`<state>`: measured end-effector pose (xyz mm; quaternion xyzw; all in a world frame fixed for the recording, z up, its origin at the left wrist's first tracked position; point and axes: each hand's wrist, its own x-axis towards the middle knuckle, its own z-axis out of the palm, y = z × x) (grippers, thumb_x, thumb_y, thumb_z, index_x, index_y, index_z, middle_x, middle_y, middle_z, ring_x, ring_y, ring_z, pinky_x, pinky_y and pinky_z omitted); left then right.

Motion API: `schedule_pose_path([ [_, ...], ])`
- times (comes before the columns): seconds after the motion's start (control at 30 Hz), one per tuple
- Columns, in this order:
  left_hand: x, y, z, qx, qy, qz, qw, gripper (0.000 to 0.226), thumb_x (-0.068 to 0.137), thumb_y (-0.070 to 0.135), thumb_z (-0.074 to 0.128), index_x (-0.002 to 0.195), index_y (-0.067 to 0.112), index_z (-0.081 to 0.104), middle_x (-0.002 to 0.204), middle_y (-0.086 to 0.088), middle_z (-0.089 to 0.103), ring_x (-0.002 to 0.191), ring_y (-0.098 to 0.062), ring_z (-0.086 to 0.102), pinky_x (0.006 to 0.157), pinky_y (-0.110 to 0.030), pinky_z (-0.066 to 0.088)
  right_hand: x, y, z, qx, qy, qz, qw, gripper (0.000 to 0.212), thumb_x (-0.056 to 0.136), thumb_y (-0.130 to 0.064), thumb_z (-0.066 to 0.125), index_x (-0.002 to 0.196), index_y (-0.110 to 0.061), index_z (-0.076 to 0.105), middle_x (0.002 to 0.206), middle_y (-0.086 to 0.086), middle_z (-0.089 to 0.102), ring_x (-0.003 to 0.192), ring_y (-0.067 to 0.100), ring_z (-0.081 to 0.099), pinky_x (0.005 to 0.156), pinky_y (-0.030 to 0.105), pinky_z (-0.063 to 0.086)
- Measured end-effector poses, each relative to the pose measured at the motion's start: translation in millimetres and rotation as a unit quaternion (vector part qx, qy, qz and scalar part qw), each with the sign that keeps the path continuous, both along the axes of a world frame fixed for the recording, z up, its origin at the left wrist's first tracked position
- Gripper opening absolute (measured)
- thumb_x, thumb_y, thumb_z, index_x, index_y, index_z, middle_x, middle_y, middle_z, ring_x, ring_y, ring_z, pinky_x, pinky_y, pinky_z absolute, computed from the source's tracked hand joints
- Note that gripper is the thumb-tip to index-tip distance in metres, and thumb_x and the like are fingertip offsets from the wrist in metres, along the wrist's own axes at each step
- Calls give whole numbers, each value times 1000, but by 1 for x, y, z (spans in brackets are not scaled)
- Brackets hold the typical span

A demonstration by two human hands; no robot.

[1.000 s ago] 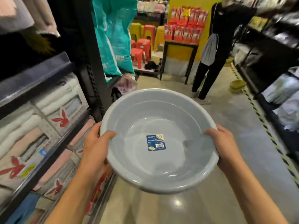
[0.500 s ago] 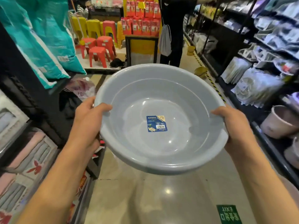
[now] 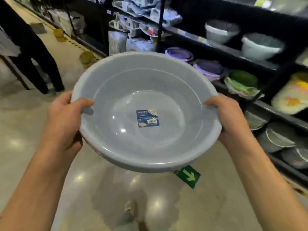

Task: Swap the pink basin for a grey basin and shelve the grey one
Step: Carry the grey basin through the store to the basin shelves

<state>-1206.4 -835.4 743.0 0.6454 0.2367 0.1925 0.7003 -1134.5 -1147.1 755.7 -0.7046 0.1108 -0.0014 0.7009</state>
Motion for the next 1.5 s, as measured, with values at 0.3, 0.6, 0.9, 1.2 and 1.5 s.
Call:
schedule_pose_path([
  [0.3,191,-79,-11,-18,-13,-245,969,27,78,7,62,104,11,70,79,-11,67,65,-27,62,54,-37,50,27,-72,7,-32,-1,-238,971,31,72,-13,61,100,-16,75,85,7,77,65,26,72,52,40,57],
  [0.6,315,-160,-36,-3,5,-365,931,44,69,18,63,112,16,70,93,-7,71,74,-24,66,61,-34,52,84,-124,-14,-48,29,-363,930,34,71,-12,61,102,-11,73,87,12,73,64,28,69,47,33,53],
  [0.9,464,-240,-50,57,27,-378,924,54,67,21,59,120,21,67,101,2,74,92,-25,71,76,-42,59,231,-196,-56,-9,49,-392,919,20,75,-11,61,84,-26,71,66,-6,72,48,11,68,38,26,50],
  [1.2,620,-292,-87,139,36,-410,901,56,69,26,60,125,29,62,121,-4,68,105,-29,66,88,-54,57,381,-249,-96,-74,81,-389,915,20,81,-17,59,90,-34,65,91,-1,69,79,24,67,59,35,58],
  [1.5,779,-339,-229,252,53,-437,862,57,82,27,56,138,32,52,108,14,61,95,-16,58,76,-20,45,528,-296,-232,-249,174,-383,873,22,86,-26,57,106,-32,61,86,-14,63,80,21,64,66,38,55],
])
